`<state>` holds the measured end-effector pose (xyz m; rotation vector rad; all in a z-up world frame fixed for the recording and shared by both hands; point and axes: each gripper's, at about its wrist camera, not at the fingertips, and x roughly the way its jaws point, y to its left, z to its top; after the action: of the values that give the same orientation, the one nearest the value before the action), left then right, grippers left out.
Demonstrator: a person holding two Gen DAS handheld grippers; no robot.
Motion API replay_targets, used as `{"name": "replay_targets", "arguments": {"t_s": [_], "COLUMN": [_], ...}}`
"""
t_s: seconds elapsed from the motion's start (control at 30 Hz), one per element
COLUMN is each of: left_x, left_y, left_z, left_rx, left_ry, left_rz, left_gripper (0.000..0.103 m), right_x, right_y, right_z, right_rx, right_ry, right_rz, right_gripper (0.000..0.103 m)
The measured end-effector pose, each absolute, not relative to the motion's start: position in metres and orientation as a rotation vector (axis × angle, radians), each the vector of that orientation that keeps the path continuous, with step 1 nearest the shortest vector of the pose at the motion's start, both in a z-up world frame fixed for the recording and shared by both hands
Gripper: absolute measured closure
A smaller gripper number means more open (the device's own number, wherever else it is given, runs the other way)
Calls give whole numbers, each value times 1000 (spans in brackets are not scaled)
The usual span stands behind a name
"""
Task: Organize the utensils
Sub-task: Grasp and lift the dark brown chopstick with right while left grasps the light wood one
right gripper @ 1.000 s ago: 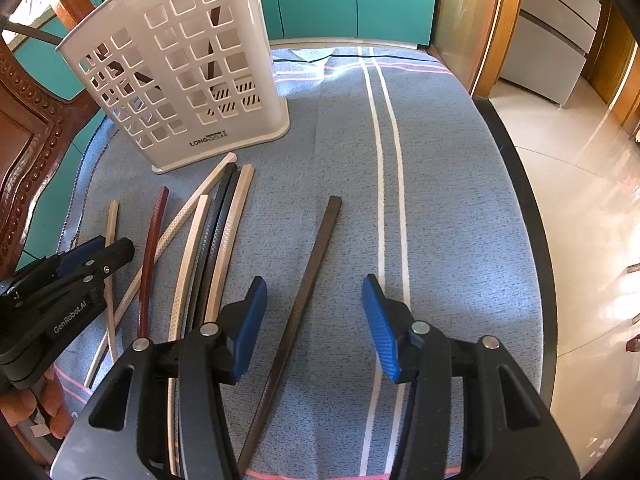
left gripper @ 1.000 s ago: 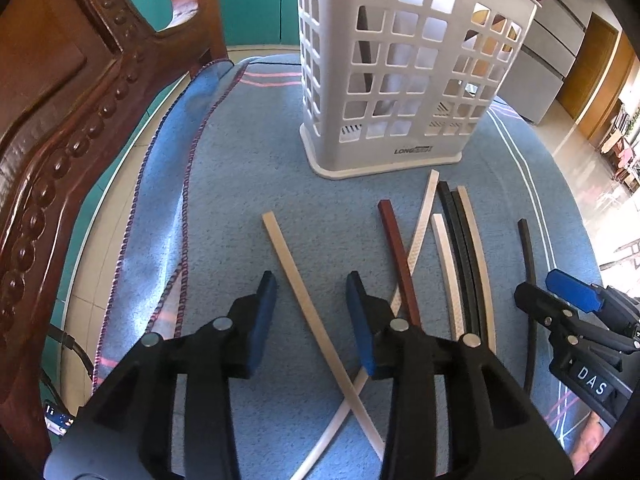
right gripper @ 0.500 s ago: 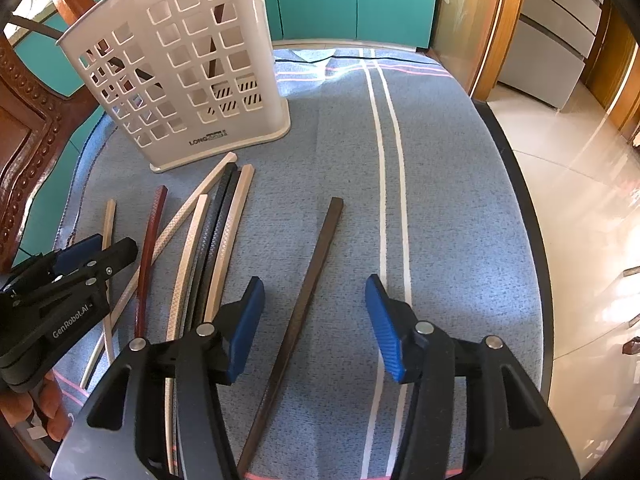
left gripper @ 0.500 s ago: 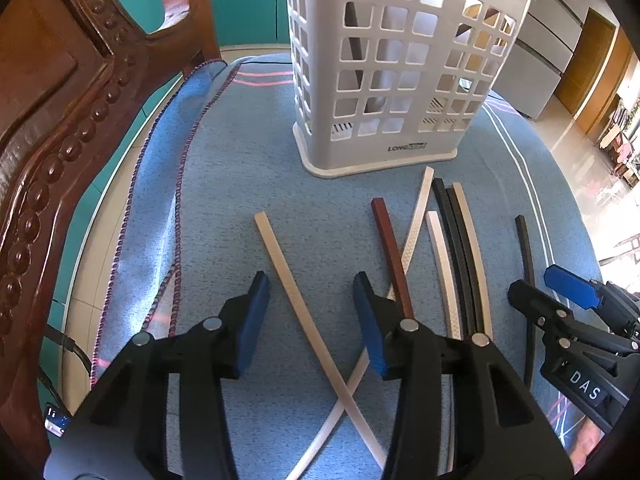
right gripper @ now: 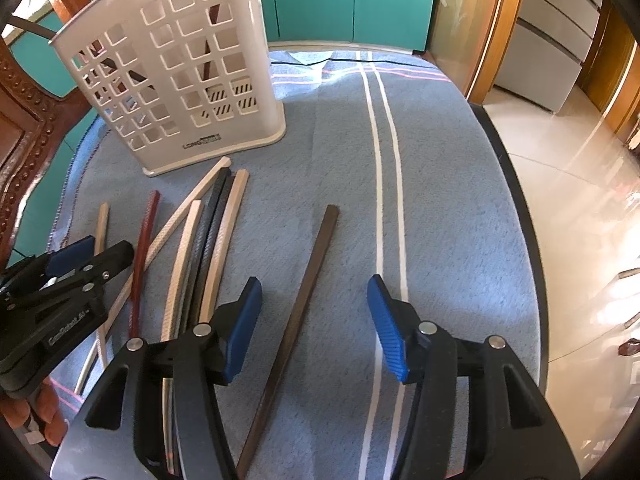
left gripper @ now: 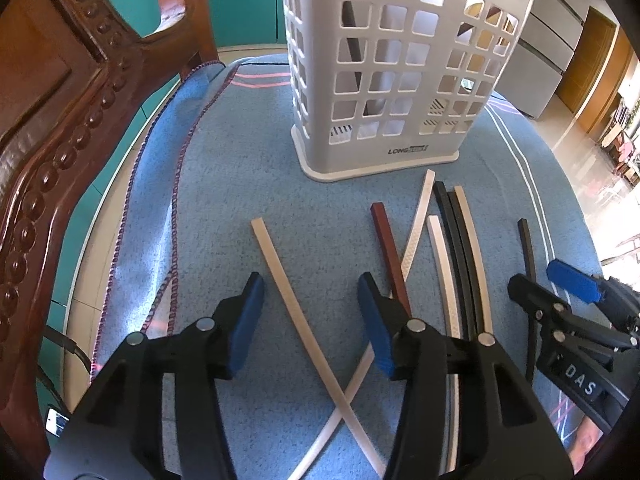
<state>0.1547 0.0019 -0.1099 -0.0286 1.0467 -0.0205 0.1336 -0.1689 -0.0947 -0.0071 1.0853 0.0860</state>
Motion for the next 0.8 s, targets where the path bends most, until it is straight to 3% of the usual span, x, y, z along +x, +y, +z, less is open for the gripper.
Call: {"name": "replay_targets", "arguments": {"t_s": [0.5, 0.53, 0.57, 0.63, 0.67, 0.73, 0.8], "left_x": [166, 167, 170, 173, 177, 180, 183], "left_y": [4, 2, 3, 5, 8, 14, 22], "left_z": [-109, -110, -110, -110, -111, -110, -111], "left_rx": [-32, -23, -21, -24, -24, -59, -118], "left_ry": [1052, 1050, 1047, 1042, 1040, 1042, 1047], "left_rz": [-38, -37, -40, -35, -32, -38, -48], "left_gripper": [51, 51, 51, 59, 71, 91, 95], "right_x": [160, 161, 162, 160, 159, 158, 157], "right_y": [-178, -175, -171, -163, -161, -158, -160], "right_z": [-95, -96, -97, -96, -96, -97, -96], "right_rx": [28, 0, -36, -64, -65, -67, -44], "right_ry": [1119, 1116, 1110, 1100, 1102, 1100, 1097], "right_rz": [105, 97, 84, 109, 123, 138, 158], "right_gripper": [49, 51, 60, 80, 90, 91, 94]}}
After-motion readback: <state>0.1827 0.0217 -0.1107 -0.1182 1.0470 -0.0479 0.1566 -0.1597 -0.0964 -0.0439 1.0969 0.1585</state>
